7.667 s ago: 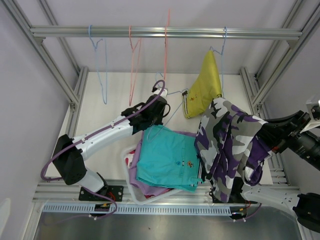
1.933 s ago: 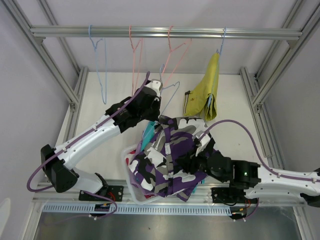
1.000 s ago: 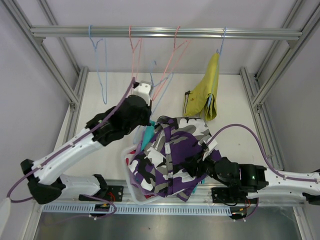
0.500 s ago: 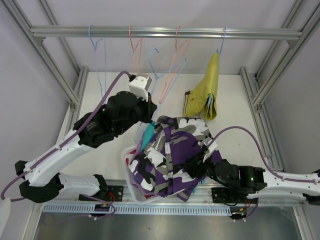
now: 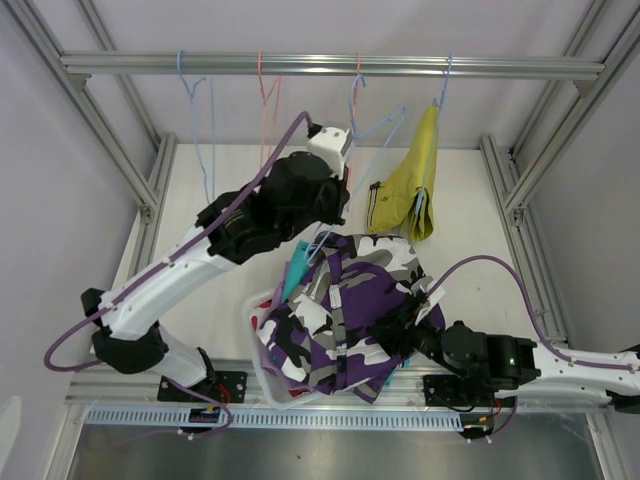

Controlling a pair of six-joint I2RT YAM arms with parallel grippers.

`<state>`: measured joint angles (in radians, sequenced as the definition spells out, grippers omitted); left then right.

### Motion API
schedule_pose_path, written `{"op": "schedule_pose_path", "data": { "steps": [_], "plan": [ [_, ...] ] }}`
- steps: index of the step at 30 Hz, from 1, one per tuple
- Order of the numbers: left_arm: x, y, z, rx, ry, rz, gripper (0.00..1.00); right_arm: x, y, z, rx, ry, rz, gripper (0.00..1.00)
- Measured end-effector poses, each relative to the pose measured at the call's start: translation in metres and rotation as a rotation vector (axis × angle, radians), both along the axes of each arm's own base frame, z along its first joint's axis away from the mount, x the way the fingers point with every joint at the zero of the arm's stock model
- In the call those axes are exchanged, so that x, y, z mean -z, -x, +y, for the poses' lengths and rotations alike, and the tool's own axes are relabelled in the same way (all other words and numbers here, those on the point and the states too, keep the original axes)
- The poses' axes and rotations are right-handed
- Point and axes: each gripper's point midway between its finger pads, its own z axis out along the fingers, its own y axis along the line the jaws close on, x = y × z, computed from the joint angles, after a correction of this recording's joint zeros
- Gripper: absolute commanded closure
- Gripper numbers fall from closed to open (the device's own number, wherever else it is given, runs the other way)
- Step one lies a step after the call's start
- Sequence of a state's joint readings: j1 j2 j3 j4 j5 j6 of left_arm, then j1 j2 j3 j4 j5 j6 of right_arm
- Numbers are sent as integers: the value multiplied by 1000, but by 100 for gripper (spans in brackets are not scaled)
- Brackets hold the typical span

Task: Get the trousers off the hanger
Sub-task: Place the hanger at the clothesline.

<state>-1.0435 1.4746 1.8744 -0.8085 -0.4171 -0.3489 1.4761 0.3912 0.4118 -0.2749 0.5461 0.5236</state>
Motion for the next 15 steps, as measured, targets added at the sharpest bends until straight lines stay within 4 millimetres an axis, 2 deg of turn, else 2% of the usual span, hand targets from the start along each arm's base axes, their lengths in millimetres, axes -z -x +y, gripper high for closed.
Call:
{"op": "schedule_pose_path", "data": {
  "steps": [9, 12, 15],
  "plan": [
    [-1, -36, -45, -34, -55, -5, 99, 5, -2, -7, 16, -15, -7, 57],
    [-3, -47, -52, -53, -55, -10, 100, 7, -3, -7, 18, -13, -10, 56],
    [-3, -56, -50, -76, -59, -12, 100, 9, -3, -8, 19, -9, -14, 56]
  ]
}}
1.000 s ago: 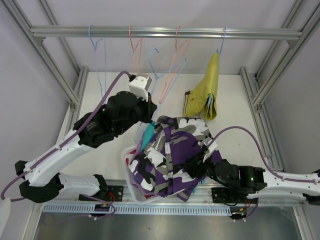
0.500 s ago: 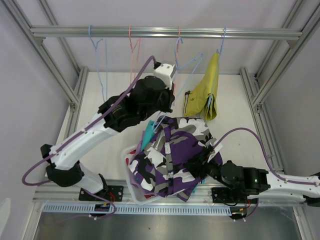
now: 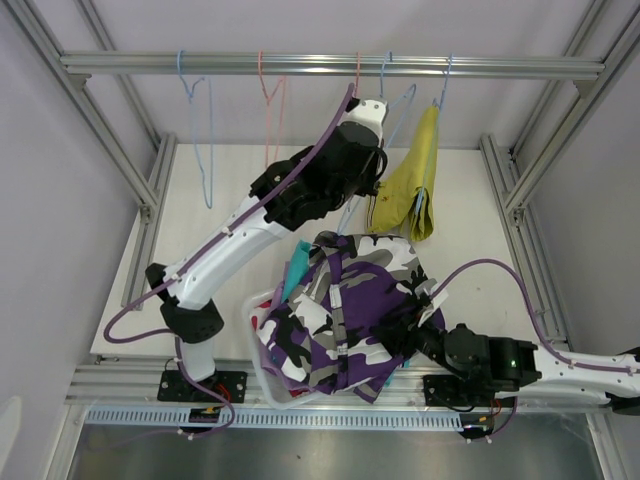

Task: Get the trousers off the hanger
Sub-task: Place the hanger at the clothesline.

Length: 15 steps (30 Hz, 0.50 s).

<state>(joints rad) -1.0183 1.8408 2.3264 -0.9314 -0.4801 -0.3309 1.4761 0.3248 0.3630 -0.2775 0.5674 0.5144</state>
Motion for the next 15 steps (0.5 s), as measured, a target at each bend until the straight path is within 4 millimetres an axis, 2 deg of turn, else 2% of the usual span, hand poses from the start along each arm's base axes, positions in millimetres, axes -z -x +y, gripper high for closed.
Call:
{"op": "schedule_pose_path", "data": {
  "steps": [7, 15],
  "plan": [
    [-3, -23, 10, -62, 13, -18, 100, -2, -1, -2, -2, -6, -15, 56],
    [5, -50, -9, -85, 36, -35, 100, -2, 1, -2, -22, -13, -16, 56]
  ]
}}
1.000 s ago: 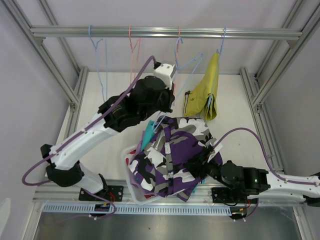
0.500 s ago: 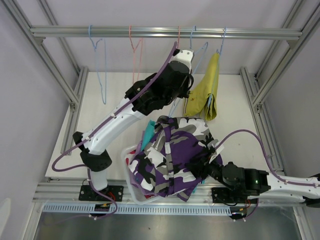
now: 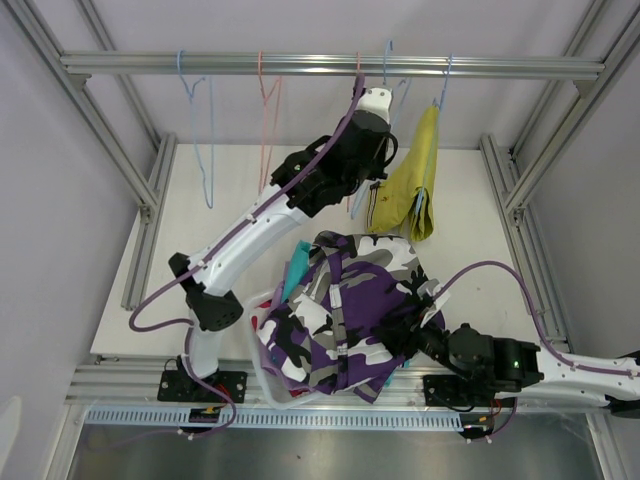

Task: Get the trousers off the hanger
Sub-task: Place the hanger at the clothesline.

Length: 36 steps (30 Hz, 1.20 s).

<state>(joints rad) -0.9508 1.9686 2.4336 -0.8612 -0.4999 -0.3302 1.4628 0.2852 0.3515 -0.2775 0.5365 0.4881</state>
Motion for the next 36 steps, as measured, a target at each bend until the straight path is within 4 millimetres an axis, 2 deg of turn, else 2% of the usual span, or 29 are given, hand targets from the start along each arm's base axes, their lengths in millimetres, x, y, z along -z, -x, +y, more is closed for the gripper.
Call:
{"op": "schedule_pose_path", "data": {
  "steps": [7, 14, 22, 29, 30, 32, 33, 35, 36],
  "plan": [
    [13, -16, -16, 11, 18, 0, 100, 3, 2, 1, -20, 8, -7, 56],
    [24, -42, -29, 4, 44, -14, 100, 3, 6, 4, -47, 9, -7, 56],
    [50, -65, -39, 11, 42, 9, 100, 4, 8, 6, -63, 7, -8, 56],
    [66, -72, -43, 22, 36, 32, 99, 6, 8, 7, -68, 12, -11, 55],
    [68, -72, -44, 27, 35, 38, 96, 7, 8, 7, -68, 14, -11, 55],
    [75, -71, -48, 38, 38, 50, 84, 8, 8, 7, -67, 21, -10, 55],
    [80, -70, -49, 43, 36, 59, 67, 9, 7, 8, -67, 24, -10, 53],
    [98, -65, -49, 49, 14, 97, 54, 10, 7, 9, -67, 30, -9, 51],
    [106, -62, -49, 51, 3, 115, 42, 11, 7, 9, -67, 33, -8, 49]
  ]
}}
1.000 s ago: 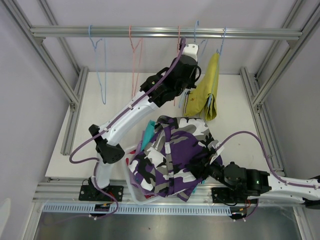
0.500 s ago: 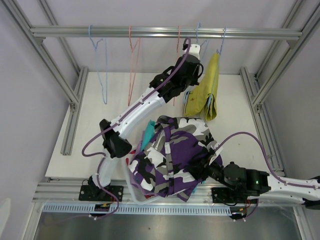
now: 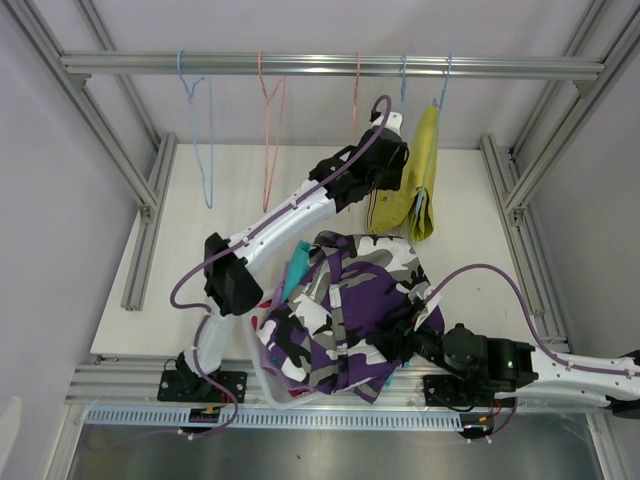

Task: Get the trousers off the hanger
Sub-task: Place the hanger at the clothesline.

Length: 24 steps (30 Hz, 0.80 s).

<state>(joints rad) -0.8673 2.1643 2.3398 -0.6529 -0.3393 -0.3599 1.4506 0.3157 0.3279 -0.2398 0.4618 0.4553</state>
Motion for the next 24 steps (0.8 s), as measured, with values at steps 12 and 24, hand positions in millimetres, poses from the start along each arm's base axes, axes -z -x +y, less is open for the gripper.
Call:
{"op": "schedule_pose_path", "data": {
  "steps": [12, 24],
  "plan": [
    [-55, 90, 31, 46, -15, -30, 1, -1, 2, 2, -5, -11, 18, 36],
    [-167, 172, 142, 36, 151, -207, 1, -9, 3, 7, 0, 64, 55, 31]
  ]
}}
